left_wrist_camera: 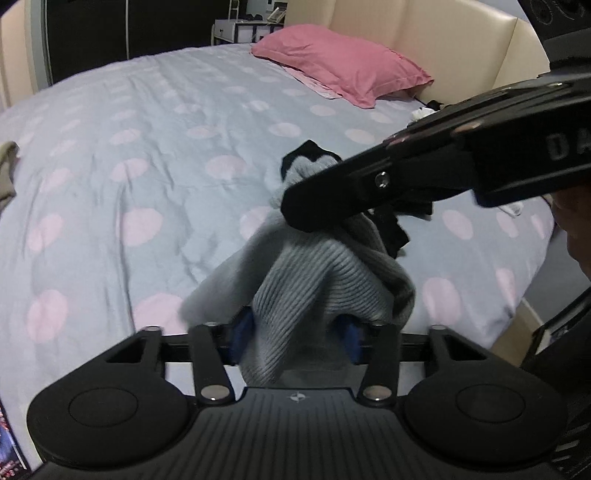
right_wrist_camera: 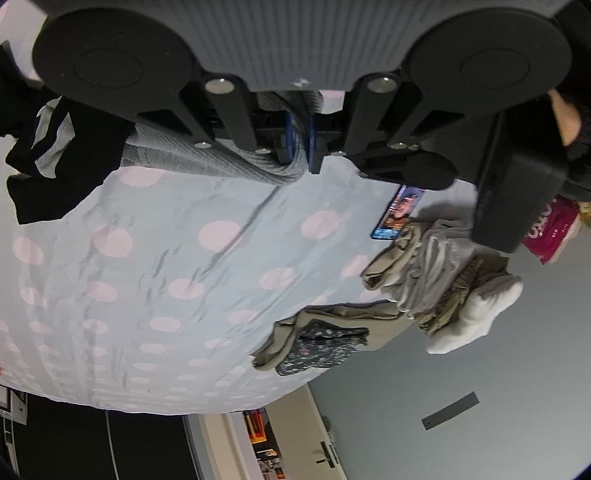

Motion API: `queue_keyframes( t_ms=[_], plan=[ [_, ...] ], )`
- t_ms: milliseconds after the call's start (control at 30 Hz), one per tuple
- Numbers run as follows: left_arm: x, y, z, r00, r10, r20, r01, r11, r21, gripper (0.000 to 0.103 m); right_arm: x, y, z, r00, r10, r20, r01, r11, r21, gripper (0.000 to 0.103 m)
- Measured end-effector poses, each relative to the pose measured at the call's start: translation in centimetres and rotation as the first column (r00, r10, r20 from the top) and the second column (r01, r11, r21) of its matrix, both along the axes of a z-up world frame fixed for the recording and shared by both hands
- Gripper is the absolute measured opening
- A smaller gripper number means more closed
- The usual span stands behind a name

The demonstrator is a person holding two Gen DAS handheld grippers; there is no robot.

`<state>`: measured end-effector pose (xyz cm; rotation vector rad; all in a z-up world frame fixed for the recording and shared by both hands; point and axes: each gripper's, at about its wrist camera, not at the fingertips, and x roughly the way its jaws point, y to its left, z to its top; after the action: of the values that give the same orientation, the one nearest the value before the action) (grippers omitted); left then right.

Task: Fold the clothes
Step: 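Lift the grey garment with the right gripper while the left gripper grasps another edge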

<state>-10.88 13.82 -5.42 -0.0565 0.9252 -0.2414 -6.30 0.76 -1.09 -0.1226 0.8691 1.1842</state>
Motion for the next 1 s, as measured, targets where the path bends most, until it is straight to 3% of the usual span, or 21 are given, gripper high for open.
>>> queue_keyframes(
  t_ms=[33,67,133,267,400,467,600,900,1000],
  plan=[
    [0.0,0.1,0.0,1.0,-0.001,-0.006,0.001,1.0,-0.012,0.014,-0.1,-0.1,0.2,1.0,0.006,-0.004,-0.006,1.0,0.01,0.008],
    [0.0,0.2,0.0,1.0,0.0,-0.009,0.0,1.0,-0.02,0.008,-0.1,-0.1,0.3,1.0,0.013,-0.008,-0.013,1.0,0.021,0.008],
    [0.0,0.4,0.0,1.0,-0.001,-0.004,0.001,1.0,-0.03,0.006,-0.2,-0.2,0.5,1.0,0.025,-0.003,-0.025,0.999,0.032,0.008],
    [0.0,1.0,0.2,0.999,0.027,-0.022,-0.027,1.0,-0.008,0.005,0.3,-0.3,-0.1,0.999,0.024,0.023,-0.025,1.0,0.007,0.009],
    [0.8,3.6,0.2,0.988,0.147,-0.037,-0.145,0.988,0.047,0.005,2.2,-1.1,-0.9,1.0,0.003,0.007,-0.003,0.999,-0.049,0.021],
    [0.9,5.7,0.2,0.973,0.229,-0.035,-0.227,0.972,0.063,0.005,3.0,-1.8,-1.2,1.0,-0.013,0.028,0.015,0.997,-0.081,0.031],
    [0.6,9.3,0.4,0.935,0.354,-0.028,-0.352,0.934,0.058,0.005,4.3,-2.7,-2.6,0.992,-0.056,0.11,0.075,0.982,-0.173,0.035],
    [-1.2,13.3,1.3,0.886,0.465,-0.001,-0.464,0.884,0.062,0.005,4.9,-0.8,-8.2,0.984,0.034,0.178,0.04,0.915,-0.402,0.037],
    [-1.6,14.9,1.8,0.862,0.507,0.007,-0.506,0.86,0.068,0.005,5.7,-0.9,-8.3,0.982,0.02,0.19,0.062,0.909,-0.413,0.038]
  ],
)
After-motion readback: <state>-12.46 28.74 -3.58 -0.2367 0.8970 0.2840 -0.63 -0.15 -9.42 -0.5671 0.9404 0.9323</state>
